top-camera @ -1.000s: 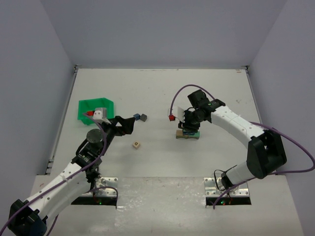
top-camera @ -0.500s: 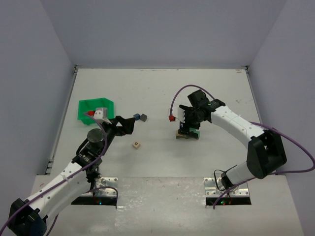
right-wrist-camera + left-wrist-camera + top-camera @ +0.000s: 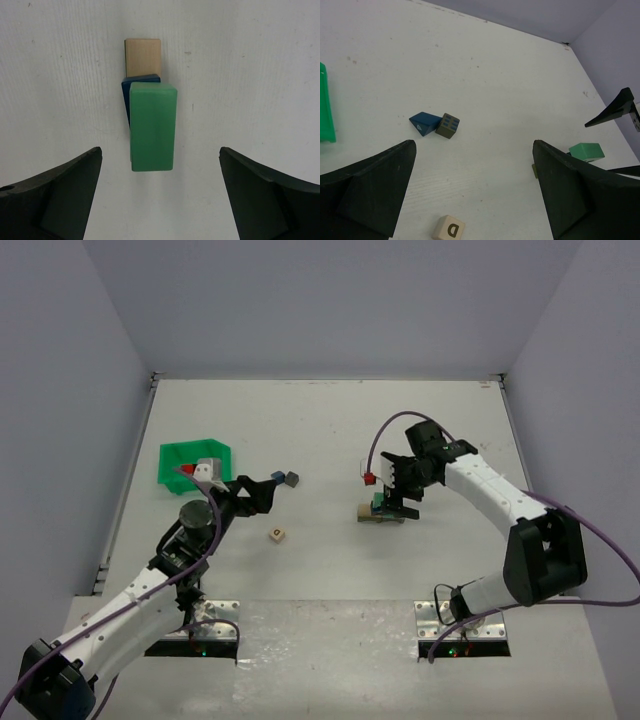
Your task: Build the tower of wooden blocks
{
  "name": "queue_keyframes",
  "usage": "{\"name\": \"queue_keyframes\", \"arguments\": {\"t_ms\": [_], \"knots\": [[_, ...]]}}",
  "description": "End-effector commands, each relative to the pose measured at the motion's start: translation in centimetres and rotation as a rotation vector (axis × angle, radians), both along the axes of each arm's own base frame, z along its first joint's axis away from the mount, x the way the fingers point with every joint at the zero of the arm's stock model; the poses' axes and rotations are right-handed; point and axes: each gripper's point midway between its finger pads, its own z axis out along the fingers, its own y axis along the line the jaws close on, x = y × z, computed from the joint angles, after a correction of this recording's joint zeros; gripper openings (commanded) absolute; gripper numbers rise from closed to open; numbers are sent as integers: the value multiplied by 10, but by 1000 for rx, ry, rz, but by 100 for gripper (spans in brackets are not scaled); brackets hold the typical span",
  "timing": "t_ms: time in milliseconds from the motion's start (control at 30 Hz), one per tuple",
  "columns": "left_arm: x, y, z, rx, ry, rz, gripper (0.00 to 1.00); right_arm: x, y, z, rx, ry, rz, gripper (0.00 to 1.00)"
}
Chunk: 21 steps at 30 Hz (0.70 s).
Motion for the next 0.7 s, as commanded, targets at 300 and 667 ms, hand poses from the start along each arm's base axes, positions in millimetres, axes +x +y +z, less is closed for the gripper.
{"name": "queue_keyframes", "arguments": {"t_ms": [300,667], "knots": [[5,-5,24,-8,-69,-16,100,-3,6,4,87,18,112,99],[5,-4,24,-8,-65,-13,100,-1,3,-5,67,36,115,90]]}}
